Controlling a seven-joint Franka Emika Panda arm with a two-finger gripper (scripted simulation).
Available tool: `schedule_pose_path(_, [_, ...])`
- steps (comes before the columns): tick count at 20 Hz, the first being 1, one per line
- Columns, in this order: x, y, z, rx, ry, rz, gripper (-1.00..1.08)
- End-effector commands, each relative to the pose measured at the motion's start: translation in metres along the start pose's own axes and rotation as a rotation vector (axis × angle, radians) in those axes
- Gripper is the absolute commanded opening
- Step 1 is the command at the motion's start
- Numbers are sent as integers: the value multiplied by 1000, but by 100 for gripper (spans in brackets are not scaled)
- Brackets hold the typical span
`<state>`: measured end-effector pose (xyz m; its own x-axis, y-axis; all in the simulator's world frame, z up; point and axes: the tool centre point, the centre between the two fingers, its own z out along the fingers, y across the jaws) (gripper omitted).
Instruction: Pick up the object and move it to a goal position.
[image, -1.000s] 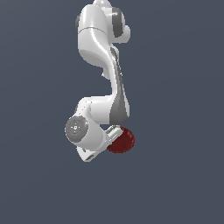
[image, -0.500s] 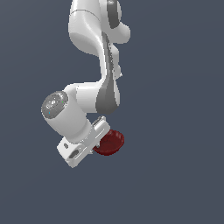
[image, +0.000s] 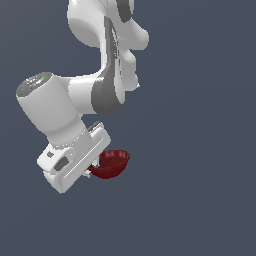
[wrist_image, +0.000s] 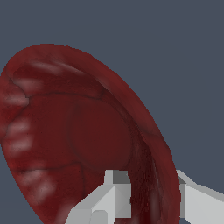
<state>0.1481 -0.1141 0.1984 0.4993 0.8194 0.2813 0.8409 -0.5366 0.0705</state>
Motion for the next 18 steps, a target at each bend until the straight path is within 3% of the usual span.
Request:
schedule_pose_path(1, [0,10,-18,-44,29,-50,-100])
schedule_pose_path(18, [-4,53,-120,-275,200,-331,-100])
